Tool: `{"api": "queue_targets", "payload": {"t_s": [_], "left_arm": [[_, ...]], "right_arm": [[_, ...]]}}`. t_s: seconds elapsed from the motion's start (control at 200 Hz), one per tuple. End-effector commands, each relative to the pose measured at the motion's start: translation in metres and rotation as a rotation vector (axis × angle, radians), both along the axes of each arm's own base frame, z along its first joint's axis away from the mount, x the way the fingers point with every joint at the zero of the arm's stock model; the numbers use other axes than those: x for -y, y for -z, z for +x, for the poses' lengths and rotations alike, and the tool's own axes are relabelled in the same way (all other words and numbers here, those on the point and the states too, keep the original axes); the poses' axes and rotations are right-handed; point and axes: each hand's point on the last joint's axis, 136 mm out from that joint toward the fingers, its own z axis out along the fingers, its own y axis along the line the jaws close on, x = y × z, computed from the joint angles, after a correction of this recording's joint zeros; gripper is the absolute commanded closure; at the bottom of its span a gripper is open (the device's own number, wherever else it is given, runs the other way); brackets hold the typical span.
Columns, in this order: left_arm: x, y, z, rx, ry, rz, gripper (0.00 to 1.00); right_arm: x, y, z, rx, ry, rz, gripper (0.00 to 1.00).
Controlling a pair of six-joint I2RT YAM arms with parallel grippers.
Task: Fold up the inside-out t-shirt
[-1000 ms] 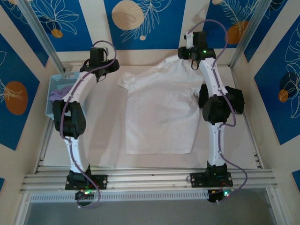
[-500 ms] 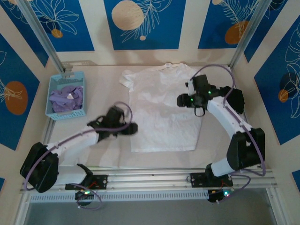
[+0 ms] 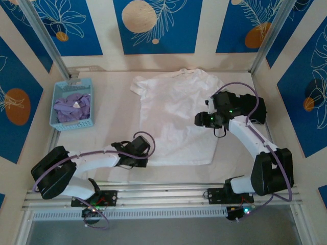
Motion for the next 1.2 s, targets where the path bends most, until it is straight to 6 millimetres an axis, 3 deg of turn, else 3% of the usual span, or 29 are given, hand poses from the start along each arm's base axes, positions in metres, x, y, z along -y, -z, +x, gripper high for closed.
{"api": "queue_targets", "payload": {"t_s": [0.0, 0.15, 0.315, 0.555, 0.67, 0.88, 1.045, 1.1, 1.19], "left_arm": [[0.002, -0.029, 0.024, 0.121, -0.010, -0.021, 1.00], [-0.044, -0.065, 0.045, 0.169, -0.157, -0.127, 1.00], [-0.070, -0.084, 0.049, 0.191, -0.220, -0.163, 1.00], [-0.069, -0.088, 0.049, 0.183, -0.225, -0.190, 1.00], [-0.068, -0.093, 0.049, 0.190, -0.225, -0.204, 1.00], [-0.068, -0.107, 0.051, 0.218, -0.228, -0.220, 1.00], [-0.070, -0.114, 0.052, 0.241, -0.234, -0.229, 1.00], [-0.070, -0.114, 0.052, 0.246, -0.234, -0.232, 1.00], [-0.070, -0.117, 0.055, 0.255, -0.239, -0.238, 1.00]], "right_arm": [[0.007, -0.007, -0.013, -0.008, 0.043, 0.062, 0.43], [0.017, -0.012, -0.025, -0.019, 0.083, 0.103, 0.42], [0.024, 0.014, -0.037, -0.109, 0.135, 0.097, 0.42], [0.011, 0.056, -0.042, -0.257, 0.188, 0.189, 0.42], [0.007, 0.077, -0.053, -0.340, 0.201, 0.186, 0.43], [-0.004, 0.097, -0.082, -0.433, 0.202, 0.164, 0.47], [-0.013, 0.109, -0.076, -0.435, 0.187, 0.150, 0.52], [-0.017, 0.106, -0.069, -0.415, 0.175, 0.163, 0.60], [-0.020, 0.091, -0.057, -0.347, 0.146, 0.175, 0.84]]}}
